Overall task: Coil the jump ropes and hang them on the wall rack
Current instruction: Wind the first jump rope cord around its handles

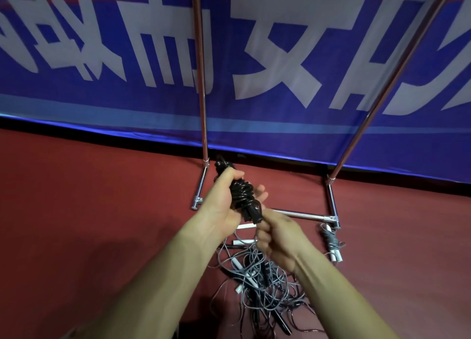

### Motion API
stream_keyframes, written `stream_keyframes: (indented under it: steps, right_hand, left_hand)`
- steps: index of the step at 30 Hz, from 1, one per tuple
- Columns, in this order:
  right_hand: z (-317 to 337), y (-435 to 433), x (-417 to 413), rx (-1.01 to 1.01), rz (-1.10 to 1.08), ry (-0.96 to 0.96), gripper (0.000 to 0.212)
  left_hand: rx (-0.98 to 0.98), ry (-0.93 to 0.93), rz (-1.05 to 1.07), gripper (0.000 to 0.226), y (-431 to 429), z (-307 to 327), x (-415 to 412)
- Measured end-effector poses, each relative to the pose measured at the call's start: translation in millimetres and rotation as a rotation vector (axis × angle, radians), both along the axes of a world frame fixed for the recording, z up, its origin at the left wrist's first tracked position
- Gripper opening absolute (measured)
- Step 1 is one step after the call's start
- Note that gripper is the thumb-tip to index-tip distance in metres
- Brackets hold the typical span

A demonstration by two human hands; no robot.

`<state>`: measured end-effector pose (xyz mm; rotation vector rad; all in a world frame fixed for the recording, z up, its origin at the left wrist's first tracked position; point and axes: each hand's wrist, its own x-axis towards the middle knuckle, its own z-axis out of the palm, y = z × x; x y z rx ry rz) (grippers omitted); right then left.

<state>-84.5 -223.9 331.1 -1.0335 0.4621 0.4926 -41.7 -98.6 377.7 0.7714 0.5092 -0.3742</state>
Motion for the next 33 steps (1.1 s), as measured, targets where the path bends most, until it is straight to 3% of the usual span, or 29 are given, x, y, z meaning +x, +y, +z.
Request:
stream_keyframes:
  steps: [4,7,10,13,15,20,23,27,33]
  right_hand:
    - [2.9,22.5,-9.5,0.054,0.07,0.146,0.036]
    - [4.9,35.3,-11.1,0.104,-0.009,0.171,0.027]
    - [8.3,41.8,-14.5,-0.098,-0.087,-0.065,0.005]
    - [16.2,38.6,-21.1,-0.529,0.033,-0.423,0.012]
    - [17.3,37.1,-26.3,-0.665,0.129,-0.553,0.015]
    - [6.3,25.9,-18.6,-0.885,0.045,-0.694,0.011]
    - [4.5,6.3,-3.6,-0.818,-0.015,-0.679,0.019]
    - [-1.3,-2.4,0.0,-0.831,0.141,-0.677,0.026]
    - [1.1,20.1,-16.8,-1.202,0.367,-0.988,0.037]
  left_hand:
    - [-0.048,0.077,0.161,0.022,-5.5,-0.1,-3.2]
    - [-0.028,0.068,0.246,0.019,-8.7,2.7,-2.8]
    - [0.041,0.059,0.259,0.016,-7.9,2.9,-0.9]
    - [0.061,0.079,0.305,0.018,-2.9,0.1,5.3]
    - [0.068,0.103,0.322,0.017,0.3,-1.4,8.3]
    - [-0.012,0.141,0.336,0.012,6.3,1.8,8.8]
    - [-0.061,0.174,0.263,0.012,7.7,3.1,7.2]
    - [-0.092,0.215,0.186,0.019,2.9,5.6,1.9]
    - [-0.075,0.181,0.421,0.02,13.3,4.6,7.9]
